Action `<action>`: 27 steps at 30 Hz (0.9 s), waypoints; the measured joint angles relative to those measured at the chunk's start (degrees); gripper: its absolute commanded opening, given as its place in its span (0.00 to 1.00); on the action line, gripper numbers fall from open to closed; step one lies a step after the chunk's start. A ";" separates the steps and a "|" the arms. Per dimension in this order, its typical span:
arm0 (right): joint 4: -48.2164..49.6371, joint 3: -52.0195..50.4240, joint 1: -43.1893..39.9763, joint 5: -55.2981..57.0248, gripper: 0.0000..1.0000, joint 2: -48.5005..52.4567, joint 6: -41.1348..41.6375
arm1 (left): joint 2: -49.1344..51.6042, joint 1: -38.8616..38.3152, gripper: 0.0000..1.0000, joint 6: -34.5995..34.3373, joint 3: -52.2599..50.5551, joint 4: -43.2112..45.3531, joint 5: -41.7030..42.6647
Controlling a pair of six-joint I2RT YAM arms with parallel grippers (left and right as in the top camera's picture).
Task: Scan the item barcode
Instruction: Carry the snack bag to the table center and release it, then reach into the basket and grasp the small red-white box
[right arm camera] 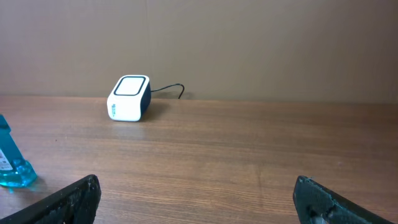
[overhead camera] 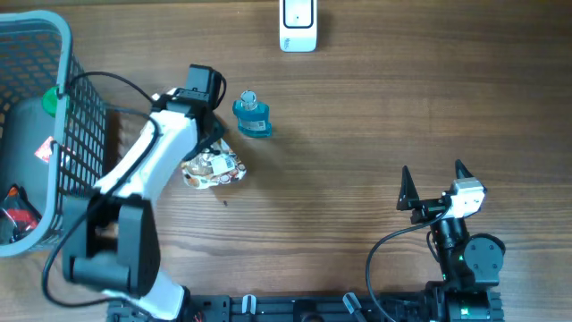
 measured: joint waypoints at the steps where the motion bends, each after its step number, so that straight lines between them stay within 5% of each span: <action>1: 0.00 0.00 0.00 0.02 1.00 0.00 0.00 | 0.98 0.00 0.73 -0.13 -0.02 0.00 0.02; 3: 0.00 -0.02 0.00 0.02 1.00 0.00 0.00 | 1.46 0.00 1.00 -0.35 -0.11 1.27 -0.26; 11: 0.00 0.00 0.00 0.02 1.00 0.00 0.00 | -4.37 4.68 1.00 -0.61 -0.11 -2.05 -1.79; 13: 0.00 -0.02 0.00 0.02 1.00 0.00 0.00 | -12.02 7.89 0.95 -0.61 -0.07 -4.90 -1.99; 19: 0.00 -0.02 0.00 0.02 1.00 0.00 0.00 | -37.16 10.36 1.00 -0.63 13.16 -8.20 -0.55; 23: 0.00 -0.02 0.00 0.02 1.00 0.00 0.00 | -50.88 14.34 1.00 -0.61 26.10 -6.82 -13.94; 27: 0.00 0.00 0.00 0.02 1.00 0.00 0.00 | -47.19 24.92 1.00 -0.63 26.45 -9.20 -24.17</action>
